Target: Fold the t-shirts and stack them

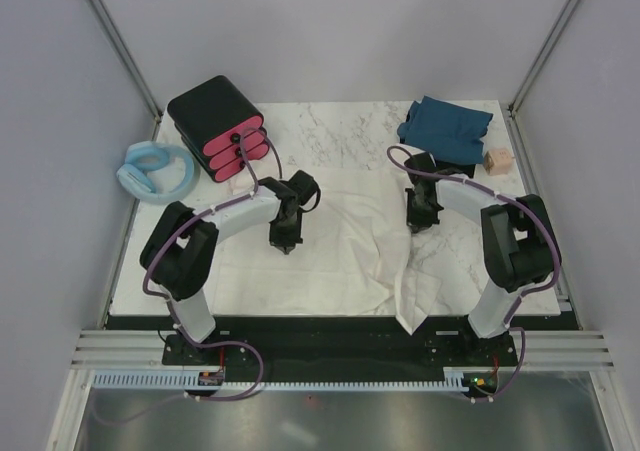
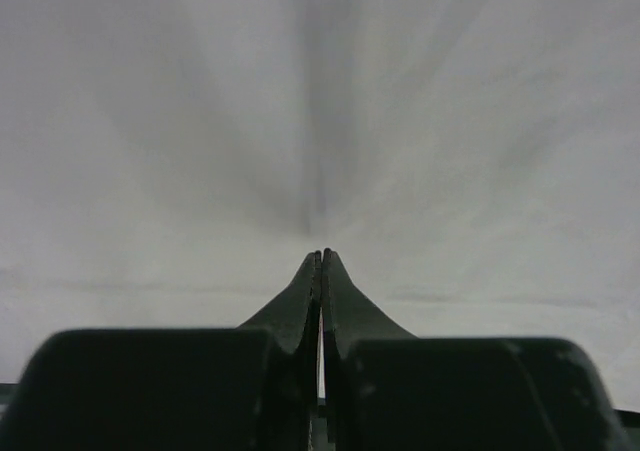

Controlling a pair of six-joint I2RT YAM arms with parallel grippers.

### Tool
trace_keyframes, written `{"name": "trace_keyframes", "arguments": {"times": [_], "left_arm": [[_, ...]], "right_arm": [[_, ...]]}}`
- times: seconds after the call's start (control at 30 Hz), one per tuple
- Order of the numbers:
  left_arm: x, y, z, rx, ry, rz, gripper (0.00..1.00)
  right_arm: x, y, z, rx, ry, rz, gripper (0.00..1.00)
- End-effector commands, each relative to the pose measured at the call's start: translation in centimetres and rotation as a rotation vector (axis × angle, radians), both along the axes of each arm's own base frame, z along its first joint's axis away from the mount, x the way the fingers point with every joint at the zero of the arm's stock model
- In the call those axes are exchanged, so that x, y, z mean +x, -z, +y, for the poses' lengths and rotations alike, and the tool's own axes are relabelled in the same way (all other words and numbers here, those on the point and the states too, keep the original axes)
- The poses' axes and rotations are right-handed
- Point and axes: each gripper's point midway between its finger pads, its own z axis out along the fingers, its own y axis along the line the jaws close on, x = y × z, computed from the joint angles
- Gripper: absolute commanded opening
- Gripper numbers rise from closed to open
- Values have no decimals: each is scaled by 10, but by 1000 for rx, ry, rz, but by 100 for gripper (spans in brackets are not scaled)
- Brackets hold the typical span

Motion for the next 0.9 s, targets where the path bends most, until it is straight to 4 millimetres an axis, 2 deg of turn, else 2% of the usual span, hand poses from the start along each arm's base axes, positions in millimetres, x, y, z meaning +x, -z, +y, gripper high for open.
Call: {"name": "trace_keyframes", "arguments": {"times": [0.0, 0.03, 0.17, 0.3, 0.37, 0.43, 0.57, 0.7, 0.87], "left_arm": [[-10, 24, -10, -31, -48, 76, 2], [-14, 33, -9, -16, -50, 103, 2], [-22, 48, -10, -13, -69, 161, 2], [-34, 53, -15, -70, -116, 212, 2], [-40, 54, -11, -89, -134, 223, 2], [-45, 57, -4, -90, -156, 236, 2], [-43, 58, 7, -93, -170, 239, 2], [-38, 56, 13, -98, -169, 233, 2], [-27, 55, 19, -91, -172, 224, 2]], "right_arm": [[-6, -3, -11, -67, -4, 21, 0], [-8, 1, -12, -77, -5, 37, 0], [-13, 5, -21, -133, -4, 78, 0], [-10, -8, -35, -173, 24, 67, 0], [-8, -13, -42, -180, 39, 63, 0], [-8, -13, -58, -193, 73, 73, 0], [-2, -12, -75, -187, 133, 84, 0], [18, -11, -83, -167, 163, 81, 0], [49, -18, -80, -158, 165, 31, 0]]}}
